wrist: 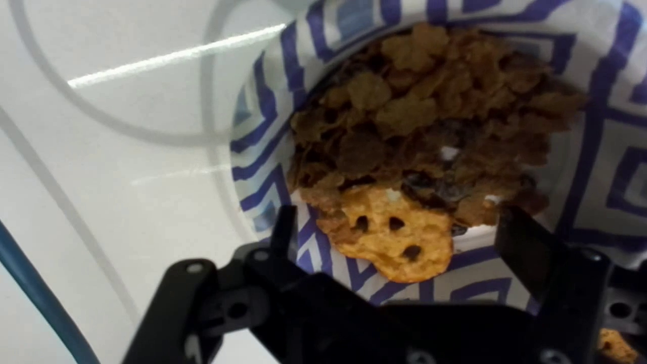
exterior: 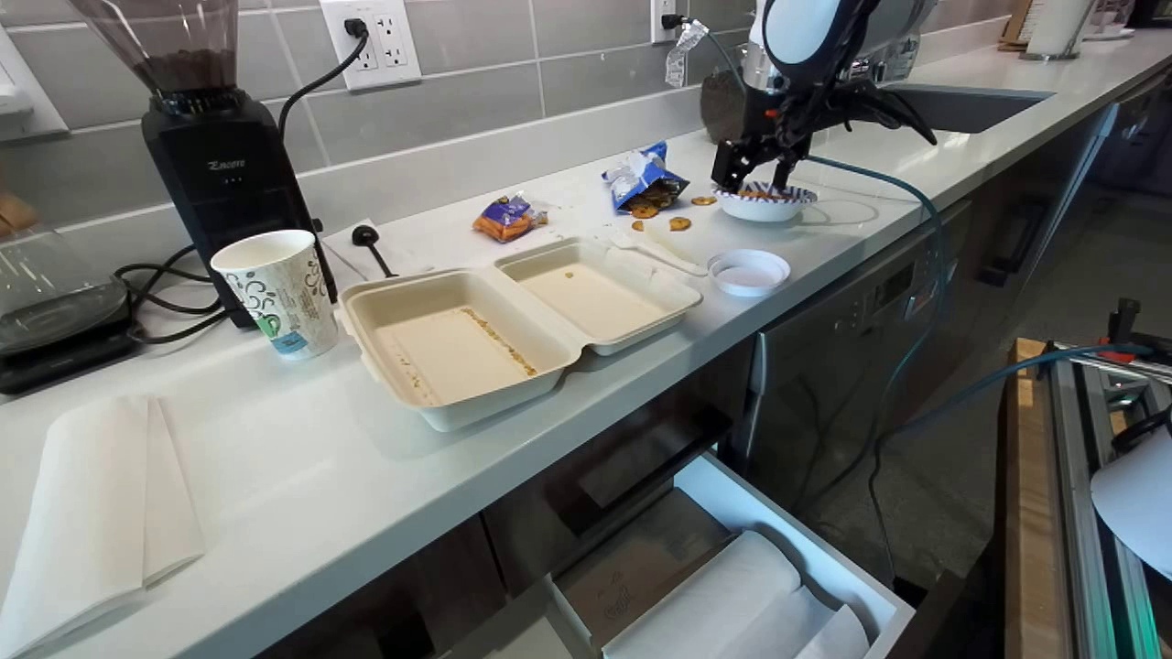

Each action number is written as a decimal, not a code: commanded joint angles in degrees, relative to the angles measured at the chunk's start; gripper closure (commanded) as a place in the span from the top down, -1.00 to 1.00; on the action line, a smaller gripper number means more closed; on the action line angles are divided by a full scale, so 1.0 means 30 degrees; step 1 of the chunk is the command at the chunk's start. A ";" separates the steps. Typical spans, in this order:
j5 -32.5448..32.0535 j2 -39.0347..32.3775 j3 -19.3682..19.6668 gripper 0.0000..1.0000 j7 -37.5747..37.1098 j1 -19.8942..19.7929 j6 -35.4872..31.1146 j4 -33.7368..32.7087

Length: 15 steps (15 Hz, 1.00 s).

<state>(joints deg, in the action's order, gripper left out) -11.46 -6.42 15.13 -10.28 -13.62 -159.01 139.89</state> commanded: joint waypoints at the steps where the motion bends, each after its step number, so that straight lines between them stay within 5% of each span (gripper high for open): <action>1: -0.0776 -0.0395 0.0408 1.00 -0.0957 0.0373 -0.0673 0.0146; 7: -0.1606 -0.0315 0.0441 1.00 -0.1467 0.0698 -0.0600 0.0222; 12: -0.1953 -0.0292 0.0442 0.63 -0.1733 0.0899 -0.0466 0.0225; 15: -0.2220 -0.0282 0.0440 0.60 -0.1806 0.0975 -0.0430 0.0220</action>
<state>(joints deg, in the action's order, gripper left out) -16.53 -6.99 15.58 -13.96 -11.67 -159.47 139.98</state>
